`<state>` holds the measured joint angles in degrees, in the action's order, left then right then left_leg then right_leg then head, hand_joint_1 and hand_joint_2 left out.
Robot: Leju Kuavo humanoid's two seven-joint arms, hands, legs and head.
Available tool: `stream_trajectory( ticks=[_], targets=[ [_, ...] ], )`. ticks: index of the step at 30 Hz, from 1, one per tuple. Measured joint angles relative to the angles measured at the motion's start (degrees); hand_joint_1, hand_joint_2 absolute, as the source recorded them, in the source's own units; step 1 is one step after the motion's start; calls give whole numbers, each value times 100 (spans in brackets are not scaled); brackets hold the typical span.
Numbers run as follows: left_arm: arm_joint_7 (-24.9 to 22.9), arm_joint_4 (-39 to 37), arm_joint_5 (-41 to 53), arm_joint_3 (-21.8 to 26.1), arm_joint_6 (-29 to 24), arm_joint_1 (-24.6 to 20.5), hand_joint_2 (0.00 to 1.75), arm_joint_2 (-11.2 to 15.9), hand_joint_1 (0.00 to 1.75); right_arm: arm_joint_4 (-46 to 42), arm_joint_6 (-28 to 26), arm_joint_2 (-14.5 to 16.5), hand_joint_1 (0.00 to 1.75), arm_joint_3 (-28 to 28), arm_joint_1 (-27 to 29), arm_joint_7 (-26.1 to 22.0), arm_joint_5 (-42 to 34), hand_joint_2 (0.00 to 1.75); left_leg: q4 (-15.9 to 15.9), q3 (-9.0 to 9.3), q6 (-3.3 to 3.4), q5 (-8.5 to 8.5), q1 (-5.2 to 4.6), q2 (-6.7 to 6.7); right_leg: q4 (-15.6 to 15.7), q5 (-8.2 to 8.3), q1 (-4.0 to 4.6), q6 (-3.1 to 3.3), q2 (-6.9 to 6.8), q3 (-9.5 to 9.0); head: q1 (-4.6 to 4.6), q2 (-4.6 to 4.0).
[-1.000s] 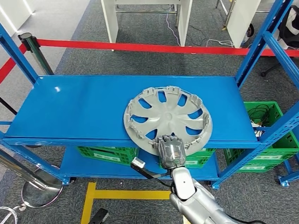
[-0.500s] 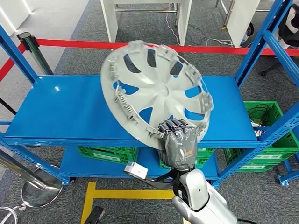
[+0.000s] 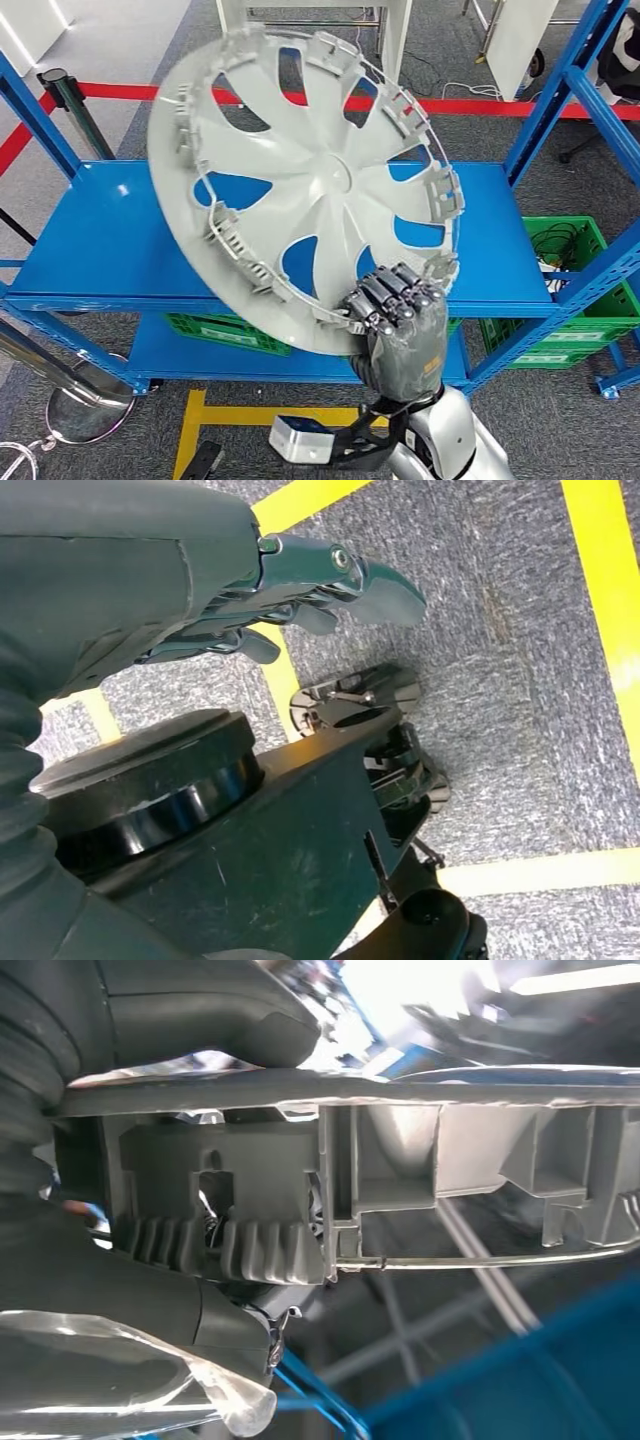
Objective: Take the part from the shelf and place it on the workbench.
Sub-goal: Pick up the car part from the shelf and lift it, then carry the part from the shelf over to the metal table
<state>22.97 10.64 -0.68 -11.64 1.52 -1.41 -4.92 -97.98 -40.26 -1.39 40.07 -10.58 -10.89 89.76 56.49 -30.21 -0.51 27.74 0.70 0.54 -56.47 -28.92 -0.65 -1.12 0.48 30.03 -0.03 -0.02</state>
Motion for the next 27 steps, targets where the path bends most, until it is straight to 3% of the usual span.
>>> stream_trajectory(
  ticks=[8,11,13,16,17,18,20,21,22,23,24,27],
  targets=[
    [32,0,-103,38,-197,3,175,9,0,-519,2,114,175,-73,303,-333,-13,175,4,-2,2,3,-3,0,8,4,-7,-3,-2,-2,1,0],
    [33,0,-89,40,-329,-1,175,36,0,-737,2,160,175,-72,387,-376,-4,175,-76,30,107,-75,-5,-6,78,58,-35,-86,1,-11,-8,0],
    [35,0,-69,41,-406,-17,175,43,0,-861,2,191,175,-69,408,-399,1,175,-272,93,194,-202,29,-32,-70,-96,-19,-125,0,80,0,1],
    [39,0,-41,43,-468,-30,175,49,0,-961,3,200,175,-76,426,-425,8,175,-345,80,217,-270,60,-62,-1094,-615,-43,-180,-5,554,21,1],
    [39,0,-34,43,-472,-28,175,49,0,-975,3,200,175,-79,440,-431,8,175,-327,62,208,-268,72,-68,-1377,-678,-68,-212,-8,682,22,1],
    [39,0,-21,43,-480,-28,175,48,0,-985,4,200,175,-84,456,-436,8,175,-303,45,186,-263,92,-71,-1462,-627,-97,-251,-14,720,21,1],
    [28,0,21,42,-531,-31,175,48,0,-1019,4,200,175,-118,480,-462,4,175,-203,-7,94,-226,164,-66,-977,-262,-180,-356,-43,477,25,0],
    [1,0,56,42,-579,-34,175,62,0,-1042,4,200,175,-150,485,-490,3,175,-123,-55,24,-193,185,-57,-631,-140,-205,-428,-53,294,37,0],
    [-47,0,95,37,-632,-42,175,75,0,-1075,4,201,175,-187,494,-534,3,175,-27,-115,-46,-159,197,-49,-392,-54,-222,-446,-49,162,62,1],
    [-104,0,138,31,-682,-52,175,94,0,-1114,4,203,175,-231,513,-584,5,175,70,-176,-107,-136,190,-38,-278,-55,-235,-431,-40,111,73,2],
    [-166,0,173,24,-720,-62,175,113,0,-1152,4,209,175,-281,543,-643,6,175,140,-231,-155,-133,175,-29,-307,-103,-226,-376,-21,135,74,3],
    [-307,0,212,13,-778,-86,175,162,0,-1284,7,237,175,-473,663,-807,4,175,265,-336,-233,-79,188,-29,-416,-79,-220,-161,-15,282,13,3]
  ],
)
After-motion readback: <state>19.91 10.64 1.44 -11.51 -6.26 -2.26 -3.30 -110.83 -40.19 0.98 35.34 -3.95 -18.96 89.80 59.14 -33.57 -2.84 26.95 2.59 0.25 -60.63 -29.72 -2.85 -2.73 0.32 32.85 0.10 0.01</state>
